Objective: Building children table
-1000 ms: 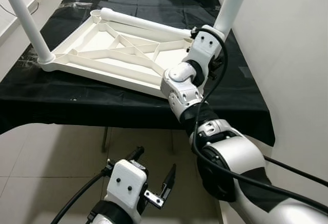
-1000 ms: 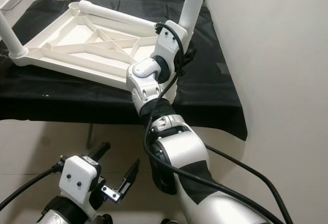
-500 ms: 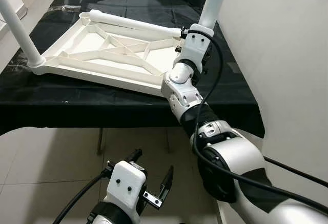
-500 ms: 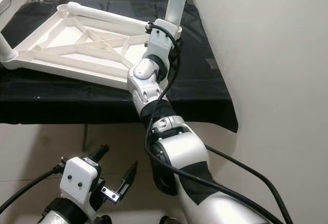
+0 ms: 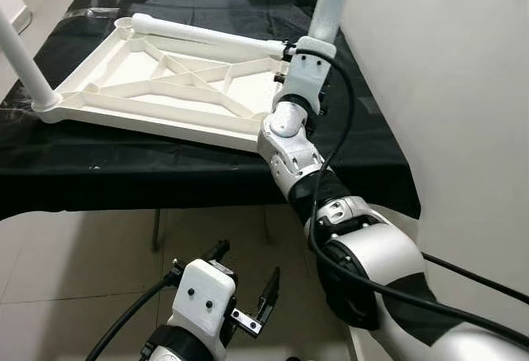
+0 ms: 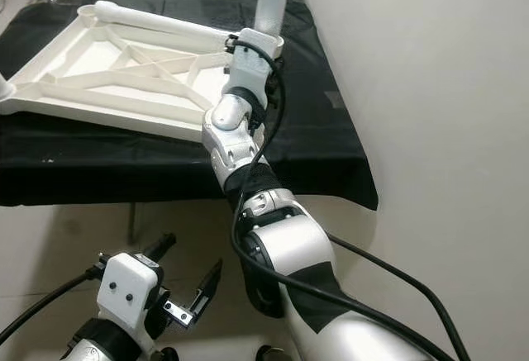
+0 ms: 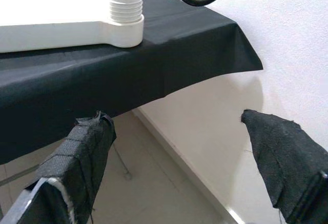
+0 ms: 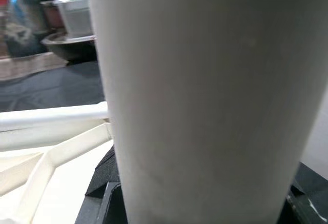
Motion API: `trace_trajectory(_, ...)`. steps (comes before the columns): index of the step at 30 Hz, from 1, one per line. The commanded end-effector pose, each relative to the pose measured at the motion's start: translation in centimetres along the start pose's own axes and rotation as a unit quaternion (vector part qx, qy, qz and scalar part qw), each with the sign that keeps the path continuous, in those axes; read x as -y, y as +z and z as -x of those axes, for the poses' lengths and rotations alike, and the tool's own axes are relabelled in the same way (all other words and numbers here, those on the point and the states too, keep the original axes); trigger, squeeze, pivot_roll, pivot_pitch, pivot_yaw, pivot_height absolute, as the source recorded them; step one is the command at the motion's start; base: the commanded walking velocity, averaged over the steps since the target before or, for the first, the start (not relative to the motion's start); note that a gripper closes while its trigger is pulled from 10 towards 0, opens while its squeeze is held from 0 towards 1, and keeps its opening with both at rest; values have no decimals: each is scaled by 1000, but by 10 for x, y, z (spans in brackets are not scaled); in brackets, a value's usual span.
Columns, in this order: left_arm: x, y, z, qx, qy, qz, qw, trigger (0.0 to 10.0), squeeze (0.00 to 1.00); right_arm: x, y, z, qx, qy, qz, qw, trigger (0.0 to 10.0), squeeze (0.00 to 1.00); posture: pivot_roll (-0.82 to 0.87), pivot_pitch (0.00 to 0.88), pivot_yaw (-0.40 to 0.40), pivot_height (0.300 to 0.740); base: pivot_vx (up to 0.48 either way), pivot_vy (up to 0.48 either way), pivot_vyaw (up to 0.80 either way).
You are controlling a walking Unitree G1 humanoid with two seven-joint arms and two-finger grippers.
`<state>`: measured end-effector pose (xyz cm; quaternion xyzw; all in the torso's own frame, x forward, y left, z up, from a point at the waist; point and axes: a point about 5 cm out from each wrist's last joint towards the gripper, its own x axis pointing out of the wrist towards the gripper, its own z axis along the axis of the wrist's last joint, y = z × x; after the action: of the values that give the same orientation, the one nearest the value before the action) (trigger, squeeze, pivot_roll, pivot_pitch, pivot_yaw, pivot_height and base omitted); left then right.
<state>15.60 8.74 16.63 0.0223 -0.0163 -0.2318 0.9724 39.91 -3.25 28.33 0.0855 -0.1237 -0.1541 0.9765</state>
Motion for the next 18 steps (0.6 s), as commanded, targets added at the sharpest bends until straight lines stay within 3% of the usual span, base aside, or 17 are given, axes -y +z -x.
trace_trajectory(1, 1, -5, 1, -13, -1, 2, 1000, 10000, 0, -1, -23, 8, -47, 22, -9, 999, 10000, 0, 126, 222, -52, 740, 0, 0, 0)
trace_trajectory(6, 1, -6, 1, -14, -1, 2, 1000, 10000, 0, -2, -6, 3, -4, 21, -7, 1000, 10000, 0, 122, 213, -51, 740, 0, 0, 0)
trace_trajectory(10, 1, -7, 1, -16, -2, 1, 1000, 10000, 0, -7, -2, 3, -4, 55, -6, 998, 10000, 0, 119, 207, -50, 740, 0, 0, 0)
trace_trajectory(18, 1, -8, 1, -17, -4, 1, 1000, 10000, 0, -7, 6, -1, 10, 60, -14, 998, 10000, 0, 120, 202, -49, 740, 0, 0, 0)
